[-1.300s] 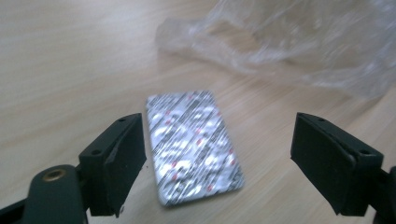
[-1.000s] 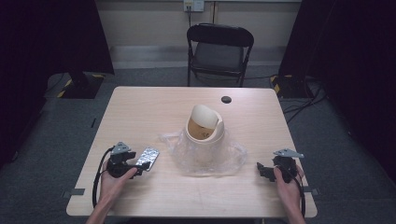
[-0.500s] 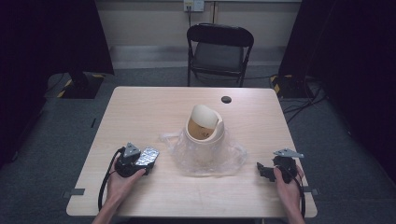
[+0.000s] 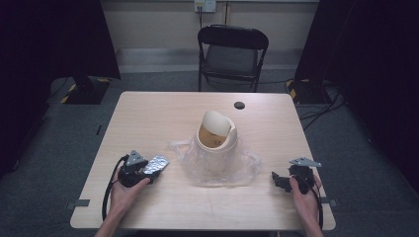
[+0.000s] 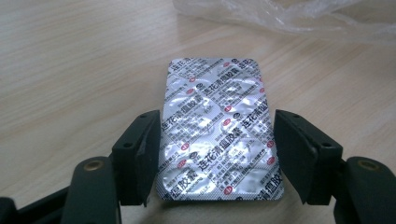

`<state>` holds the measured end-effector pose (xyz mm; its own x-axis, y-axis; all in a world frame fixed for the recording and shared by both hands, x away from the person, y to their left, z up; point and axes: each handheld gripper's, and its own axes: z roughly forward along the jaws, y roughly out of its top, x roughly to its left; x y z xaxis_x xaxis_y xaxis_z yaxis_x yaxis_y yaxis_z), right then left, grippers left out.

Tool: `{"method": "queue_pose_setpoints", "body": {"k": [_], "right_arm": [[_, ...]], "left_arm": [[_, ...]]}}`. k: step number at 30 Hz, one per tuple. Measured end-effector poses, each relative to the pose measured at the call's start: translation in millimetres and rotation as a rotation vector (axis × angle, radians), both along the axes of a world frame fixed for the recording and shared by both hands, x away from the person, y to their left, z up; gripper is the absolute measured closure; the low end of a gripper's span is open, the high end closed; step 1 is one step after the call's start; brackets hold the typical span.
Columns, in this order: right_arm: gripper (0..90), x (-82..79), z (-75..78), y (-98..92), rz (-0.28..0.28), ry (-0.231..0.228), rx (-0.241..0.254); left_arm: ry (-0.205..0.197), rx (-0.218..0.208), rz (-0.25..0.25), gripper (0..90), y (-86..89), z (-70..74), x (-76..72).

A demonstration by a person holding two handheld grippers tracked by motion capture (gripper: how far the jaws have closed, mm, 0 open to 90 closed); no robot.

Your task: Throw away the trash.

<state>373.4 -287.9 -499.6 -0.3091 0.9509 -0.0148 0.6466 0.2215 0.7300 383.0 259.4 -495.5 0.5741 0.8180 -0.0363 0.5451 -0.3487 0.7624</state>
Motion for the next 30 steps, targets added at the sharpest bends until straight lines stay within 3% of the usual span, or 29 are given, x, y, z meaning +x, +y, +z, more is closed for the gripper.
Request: {"method": "queue_pose_setpoints", "body": {"k": [4, 13, 17, 30], "right_arm": [[9.7, 0.0, 0.0, 0.0, 0.0, 0.0, 0.0], [9.7, 0.0, 0.0, 0.0, 0.0, 0.0, 0.0], [9.7, 0.0, 0.0, 0.0, 0.0, 0.0, 0.0], [9.7, 0.0, 0.0, 0.0, 0.0, 0.0, 0.001]], "left_arm": [[-0.003, -0.029, 0.018, 34.2, 3.0, 3.3, -0.1], [-0.042, -0.057, -0.018, 34.2, 1.1, 18.3, -4.2], [-0.04, -0.079, -0.025, 34.2, 0.1, 22.2, -7.9], [-0.075, -0.122, -0.117, 34.2, -20.5, 46.1, -13.1]]}}
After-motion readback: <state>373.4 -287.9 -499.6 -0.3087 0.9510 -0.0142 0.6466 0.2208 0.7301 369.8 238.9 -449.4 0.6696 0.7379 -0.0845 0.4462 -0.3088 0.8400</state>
